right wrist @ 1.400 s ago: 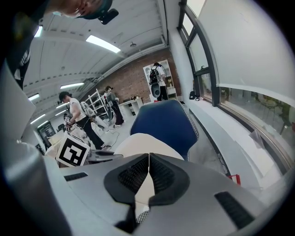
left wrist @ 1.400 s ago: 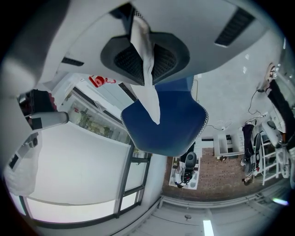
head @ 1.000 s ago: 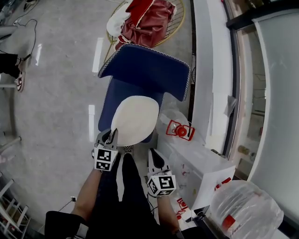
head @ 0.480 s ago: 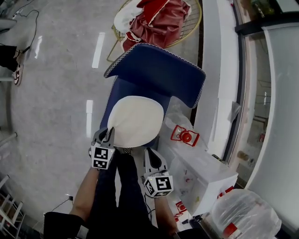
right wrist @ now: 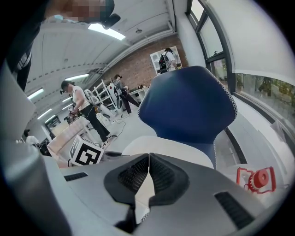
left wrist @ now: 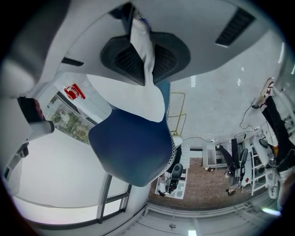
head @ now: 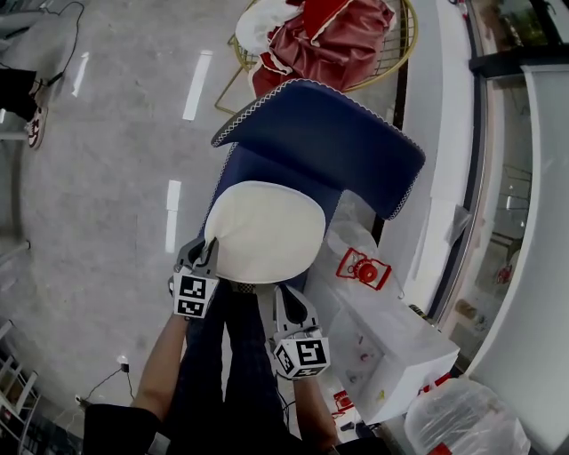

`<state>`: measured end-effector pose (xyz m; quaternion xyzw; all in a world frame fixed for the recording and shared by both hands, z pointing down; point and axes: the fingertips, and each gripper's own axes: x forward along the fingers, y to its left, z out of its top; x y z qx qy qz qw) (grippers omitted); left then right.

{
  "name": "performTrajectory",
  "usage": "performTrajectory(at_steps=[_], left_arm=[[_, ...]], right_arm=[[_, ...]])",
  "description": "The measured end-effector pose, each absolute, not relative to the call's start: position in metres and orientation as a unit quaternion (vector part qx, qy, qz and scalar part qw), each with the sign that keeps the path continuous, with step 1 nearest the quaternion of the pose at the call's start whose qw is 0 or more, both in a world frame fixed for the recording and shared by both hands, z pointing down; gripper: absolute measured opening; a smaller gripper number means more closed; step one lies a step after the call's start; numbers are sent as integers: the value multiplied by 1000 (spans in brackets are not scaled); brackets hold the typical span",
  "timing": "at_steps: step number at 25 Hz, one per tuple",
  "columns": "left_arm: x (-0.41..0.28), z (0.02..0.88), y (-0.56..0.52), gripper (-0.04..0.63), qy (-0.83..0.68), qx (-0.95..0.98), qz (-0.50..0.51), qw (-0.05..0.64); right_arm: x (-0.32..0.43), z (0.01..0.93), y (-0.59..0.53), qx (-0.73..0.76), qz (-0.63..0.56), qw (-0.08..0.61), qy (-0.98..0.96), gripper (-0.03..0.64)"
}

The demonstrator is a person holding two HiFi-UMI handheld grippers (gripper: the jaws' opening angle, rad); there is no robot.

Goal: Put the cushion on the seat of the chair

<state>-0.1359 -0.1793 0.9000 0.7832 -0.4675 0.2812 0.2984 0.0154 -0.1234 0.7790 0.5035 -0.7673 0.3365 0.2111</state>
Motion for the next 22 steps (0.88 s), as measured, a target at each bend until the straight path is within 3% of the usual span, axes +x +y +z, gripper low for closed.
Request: performTrajectory(at_steps=[22], left_arm=[[-163, 1002, -198, 52, -469, 765, 289, 333]], right_arm=[[-9, 866, -146, 484, 375, 232, -756, 31]])
